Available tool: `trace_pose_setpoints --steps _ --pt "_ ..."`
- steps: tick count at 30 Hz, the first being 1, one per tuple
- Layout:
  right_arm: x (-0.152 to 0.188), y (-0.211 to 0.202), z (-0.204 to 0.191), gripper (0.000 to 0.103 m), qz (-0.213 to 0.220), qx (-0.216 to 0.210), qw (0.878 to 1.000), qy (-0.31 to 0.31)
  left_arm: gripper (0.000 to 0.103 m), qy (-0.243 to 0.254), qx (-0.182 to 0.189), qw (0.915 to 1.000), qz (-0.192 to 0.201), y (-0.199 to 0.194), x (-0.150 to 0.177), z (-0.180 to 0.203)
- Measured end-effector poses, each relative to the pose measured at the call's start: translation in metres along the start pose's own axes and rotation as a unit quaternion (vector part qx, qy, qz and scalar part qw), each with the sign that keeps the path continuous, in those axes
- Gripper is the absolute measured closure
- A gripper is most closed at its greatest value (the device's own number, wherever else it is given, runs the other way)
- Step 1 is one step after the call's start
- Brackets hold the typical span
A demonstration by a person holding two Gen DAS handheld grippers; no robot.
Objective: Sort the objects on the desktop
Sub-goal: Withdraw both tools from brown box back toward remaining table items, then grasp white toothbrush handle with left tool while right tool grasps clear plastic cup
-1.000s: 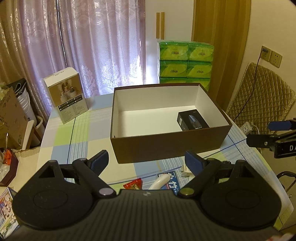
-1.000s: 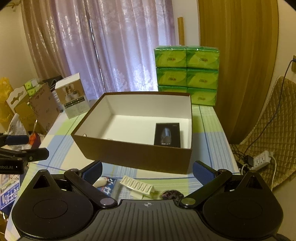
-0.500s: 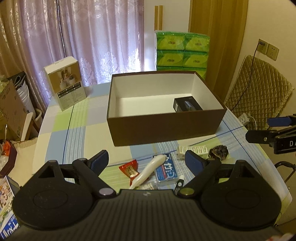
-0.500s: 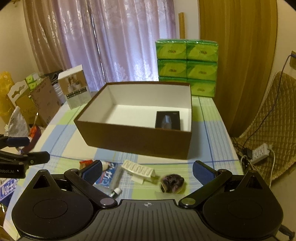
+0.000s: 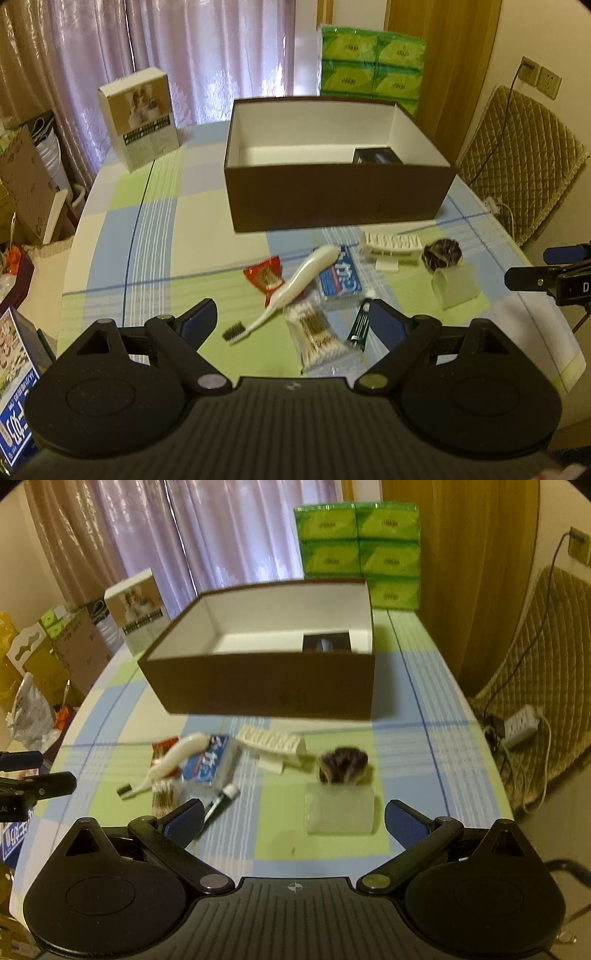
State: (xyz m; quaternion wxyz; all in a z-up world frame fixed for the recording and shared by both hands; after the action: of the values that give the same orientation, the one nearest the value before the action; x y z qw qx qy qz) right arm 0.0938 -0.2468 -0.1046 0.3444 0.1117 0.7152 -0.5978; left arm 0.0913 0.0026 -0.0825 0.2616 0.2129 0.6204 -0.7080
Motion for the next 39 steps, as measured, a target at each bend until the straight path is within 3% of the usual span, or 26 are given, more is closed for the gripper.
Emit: trace_pose_setpoints --steps 14,27,39 --pt "0.026 0.015 -0.005 0.002 -0.028 -0.002 1.0 0.009 0.016 -0.006 0.0 0.9998 -0.017 0.01 0.017 -0.007" --pt "0.038 0.046 0.012 0.002 -0.043 0.018 0.999 0.027 0.017 -0.001 -0.01 0.9994 -0.033 0.047 0.022 -0.013" --pt "0.034 0.084 0.033 0.002 -0.042 0.04 0.998 0.031 0.029 0.013 -0.022 0.9988 -0.042 0.088 0.013 -0.028"
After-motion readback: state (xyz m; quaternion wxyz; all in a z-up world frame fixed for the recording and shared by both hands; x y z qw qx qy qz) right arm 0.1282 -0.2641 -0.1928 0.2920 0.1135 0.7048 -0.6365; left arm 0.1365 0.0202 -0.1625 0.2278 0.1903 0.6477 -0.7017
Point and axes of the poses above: each gripper's, at about its wrist camera, not at the fingertips, and y roughly the way its jaws point, z to its right, x to its underside, the point moved 8 cm from there along y, roughly the way its jaws point, and after that the axes turned 12 degrees about -y, right-handed, at the moved point
